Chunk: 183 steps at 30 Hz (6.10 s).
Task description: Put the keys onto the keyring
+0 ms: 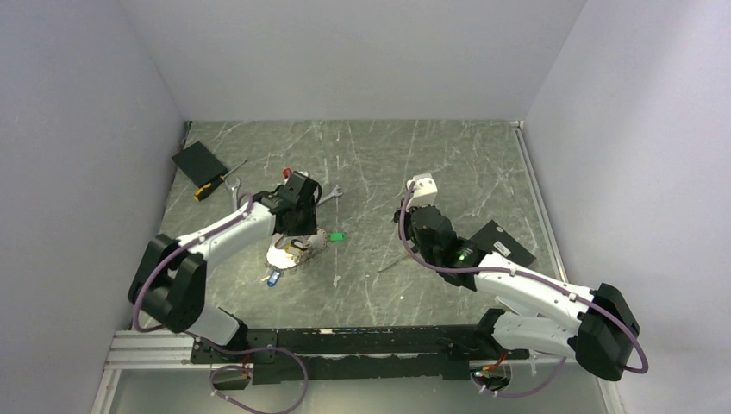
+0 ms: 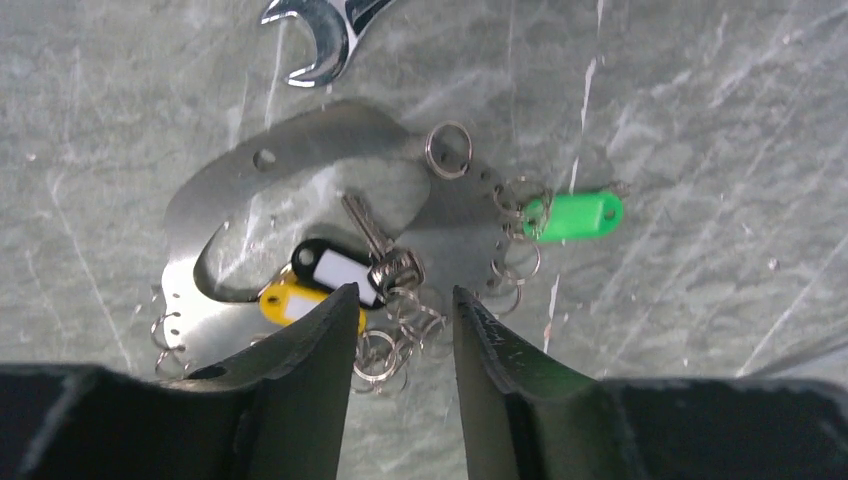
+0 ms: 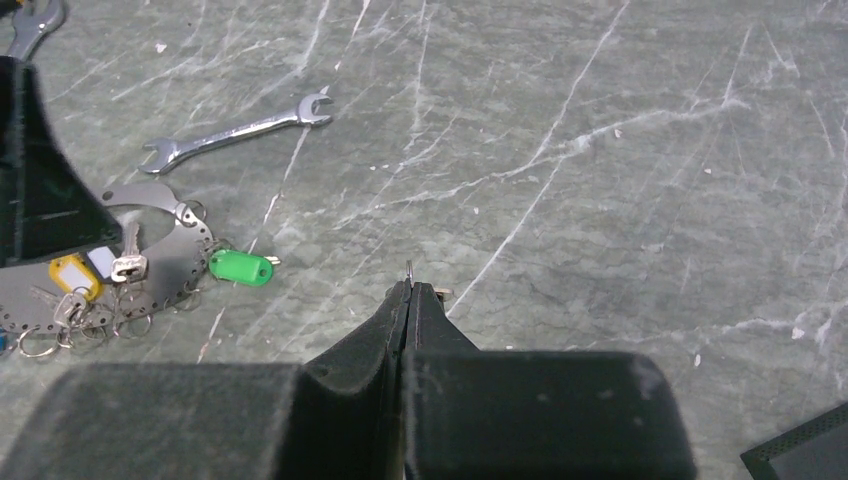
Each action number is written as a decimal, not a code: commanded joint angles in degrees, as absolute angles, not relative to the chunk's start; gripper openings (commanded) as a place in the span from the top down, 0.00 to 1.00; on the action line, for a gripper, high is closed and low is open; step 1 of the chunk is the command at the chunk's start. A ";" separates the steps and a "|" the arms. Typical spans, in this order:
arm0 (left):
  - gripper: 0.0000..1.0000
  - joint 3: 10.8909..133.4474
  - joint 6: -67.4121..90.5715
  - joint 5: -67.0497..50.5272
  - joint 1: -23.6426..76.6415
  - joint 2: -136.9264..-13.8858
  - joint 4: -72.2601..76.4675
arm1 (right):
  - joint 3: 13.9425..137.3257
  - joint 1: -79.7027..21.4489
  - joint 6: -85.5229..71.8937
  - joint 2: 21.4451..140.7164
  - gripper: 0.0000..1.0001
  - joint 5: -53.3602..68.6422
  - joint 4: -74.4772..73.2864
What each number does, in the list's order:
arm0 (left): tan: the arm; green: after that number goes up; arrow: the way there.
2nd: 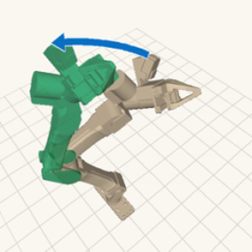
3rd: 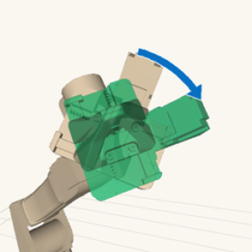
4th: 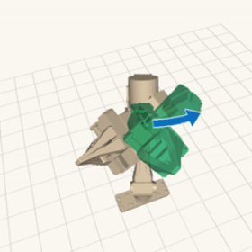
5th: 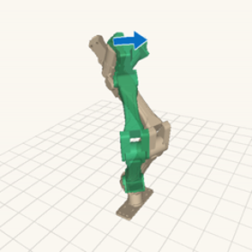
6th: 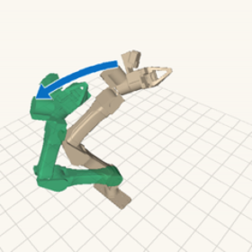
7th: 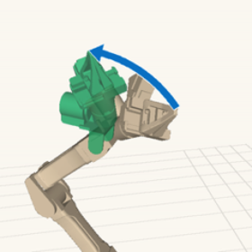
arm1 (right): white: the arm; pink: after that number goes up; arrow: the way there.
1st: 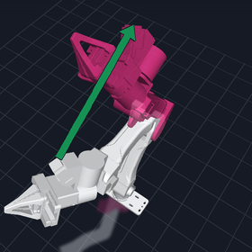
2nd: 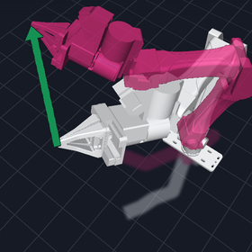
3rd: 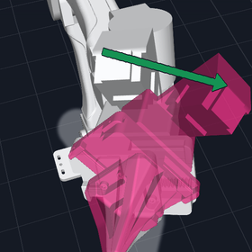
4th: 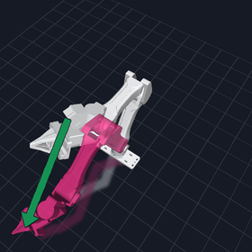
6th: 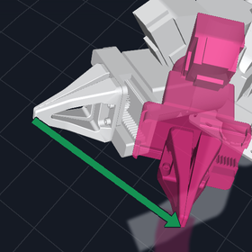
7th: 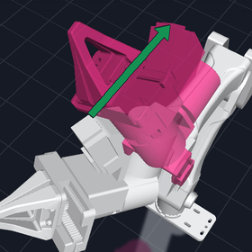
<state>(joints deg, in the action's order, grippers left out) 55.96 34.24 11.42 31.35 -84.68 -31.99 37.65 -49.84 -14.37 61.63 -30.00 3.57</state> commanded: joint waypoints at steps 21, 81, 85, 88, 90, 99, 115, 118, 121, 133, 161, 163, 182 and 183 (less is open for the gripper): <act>0.66 63.81 34.47 7.12 26.37 -101.20 -22.14 | 37.06 -49.27 -15.55 59.74 1.00 -29.62 6.56; 0.70 67.90 24.27 -1.66 26.37 -101.90 -24.74 | 37.46 -48.50 -16.17 61.52 1.00 -27.51 6.60; 0.64 67.93 24.15 -2.08 26.37 -101.52 -25.28 | 37.43 -48.43 -16.17 61.39 1.00 -27.51 6.52; 0.62 67.82 24.15 -2.07 26.37 -101.26 -25.68 | 37.36 -48.43 -16.17 61.35 1.00 -27.52 6.57; 0.63 67.72 24.11 -1.66 26.37 -101.41 -25.93 | 37.39 -48.43 -16.22 61.35 1.00 -27.51 6.50; 0.68 68.31 24.17 -1.14 26.36 -102.84 -26.03 | 37.40 -48.43 -16.26 61.35 1.00 -27.51 6.42; 0.63 67.83 24.35 -1.41 26.37 -104.08 -25.80 | 37.36 -48.34 -16.33 61.44 1.00 -27.25 6.50; 0.66 68.05 24.41 -1.09 26.37 -104.74 -25.61 | 37.37 -48.34 -16.35 61.46 1.00 -27.20 6.47; 0.71 68.29 24.51 -0.60 26.37 -105.16 -25.70 | 37.41 -48.34 -16.35 61.44 1.00 -27.08 6.53; 0.79 67.99 24.18 -0.82 26.37 -104.62 -25.86 | 37.58 -48.26 -16.44 61.62 1.00 -26.48 6.73; 1.00 80.55 25.89 6.23 26.63 -100.46 -50.07 | 37.38 -48.25 -13.84 60.43 1.00 -23.32 7.74; 1.00 82.20 25.98 7.19 26.63 -100.31 -53.43 | 37.32 -48.25 -13.34 60.27 1.00 -22.76 7.97; 1.00 89.12 31.90 -19.24 19.26 -92.17 -66.98 | 37.44 -48.76 -7.87 56.91 1.00 6.72 12.83; 1.00 88.86 32.90 -21.22 18.38 -91.40 -66.56 | 37.65 -48.90 -7.76 56.88 1.00 7.83 12.83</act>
<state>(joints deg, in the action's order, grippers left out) 88.36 28.62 -9.91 21.50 -95.79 -66.28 36.51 -48.49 -9.54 58.15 -1.26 9.10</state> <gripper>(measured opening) 0.009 0.010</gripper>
